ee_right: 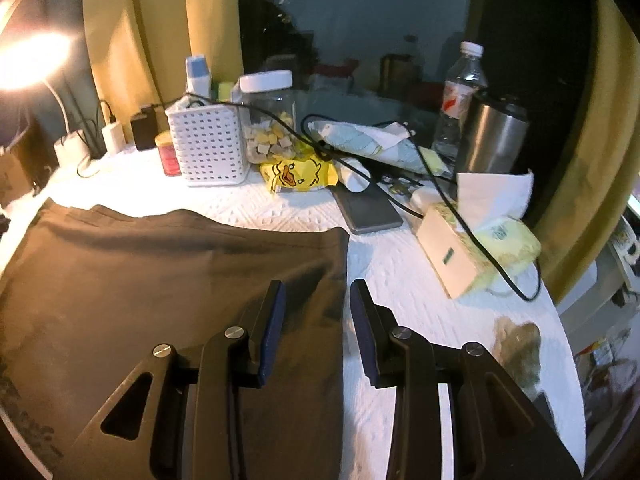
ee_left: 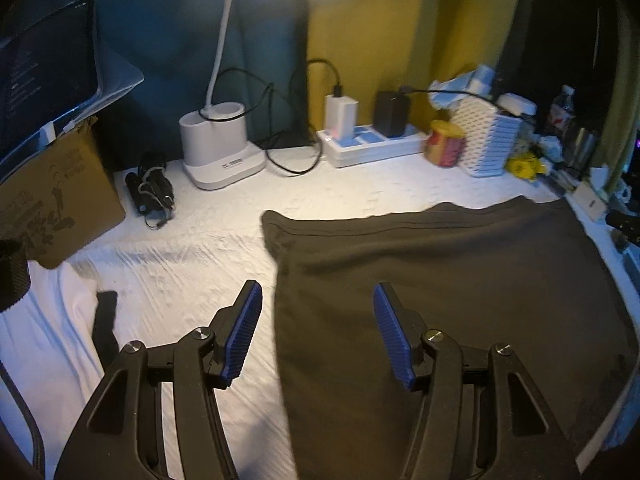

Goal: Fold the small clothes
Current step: 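Lower the shirt edge flat and open both tools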

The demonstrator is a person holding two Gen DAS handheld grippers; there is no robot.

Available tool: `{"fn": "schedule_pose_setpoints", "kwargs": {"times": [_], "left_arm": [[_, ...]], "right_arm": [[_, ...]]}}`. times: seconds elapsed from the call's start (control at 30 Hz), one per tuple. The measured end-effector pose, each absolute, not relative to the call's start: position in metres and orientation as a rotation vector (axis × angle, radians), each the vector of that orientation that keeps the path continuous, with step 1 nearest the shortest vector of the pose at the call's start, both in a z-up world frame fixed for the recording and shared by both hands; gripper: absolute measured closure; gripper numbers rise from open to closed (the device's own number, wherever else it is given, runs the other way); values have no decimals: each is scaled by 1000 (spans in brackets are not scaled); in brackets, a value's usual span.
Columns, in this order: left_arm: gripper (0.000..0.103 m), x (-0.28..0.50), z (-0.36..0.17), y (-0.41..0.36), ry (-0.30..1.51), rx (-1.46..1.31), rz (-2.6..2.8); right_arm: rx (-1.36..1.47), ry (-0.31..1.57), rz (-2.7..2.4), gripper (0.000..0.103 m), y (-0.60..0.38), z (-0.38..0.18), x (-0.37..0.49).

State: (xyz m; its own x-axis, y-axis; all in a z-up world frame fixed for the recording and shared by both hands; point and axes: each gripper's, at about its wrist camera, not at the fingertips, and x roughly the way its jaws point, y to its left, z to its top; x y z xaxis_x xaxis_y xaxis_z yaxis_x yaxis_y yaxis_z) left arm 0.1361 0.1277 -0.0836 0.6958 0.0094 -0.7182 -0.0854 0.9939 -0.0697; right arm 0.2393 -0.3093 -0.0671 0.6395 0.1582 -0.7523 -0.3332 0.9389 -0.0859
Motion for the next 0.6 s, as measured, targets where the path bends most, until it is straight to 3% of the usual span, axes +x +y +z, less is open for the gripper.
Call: {"fn": "schedule_pose_setpoints", "kwargs": {"times": [0.13,0.17,0.27,0.3,0.53,0.6], "left_arm": [[29,123,-82,114,774,-134,20],[29,119,-82,110,770,-144,9],[29,110,-80,98,763,-151,-17],[29,107,-79,95,759,-153,-24],[28,80,-70,76,716,-172,-65],[22,73,-69,72,711,-183,-66]], "right_arm": [[-199,816,289,66,-310,-57,217],[-192,812,293,60,-310,-55,213],[-180,802,312,27,-309,-49,197],[-181,802,316,22,-309,-49,194],[-169,803,330,22,-309,-46,162],[-163,809,333,22,-311,-47,151]]}}
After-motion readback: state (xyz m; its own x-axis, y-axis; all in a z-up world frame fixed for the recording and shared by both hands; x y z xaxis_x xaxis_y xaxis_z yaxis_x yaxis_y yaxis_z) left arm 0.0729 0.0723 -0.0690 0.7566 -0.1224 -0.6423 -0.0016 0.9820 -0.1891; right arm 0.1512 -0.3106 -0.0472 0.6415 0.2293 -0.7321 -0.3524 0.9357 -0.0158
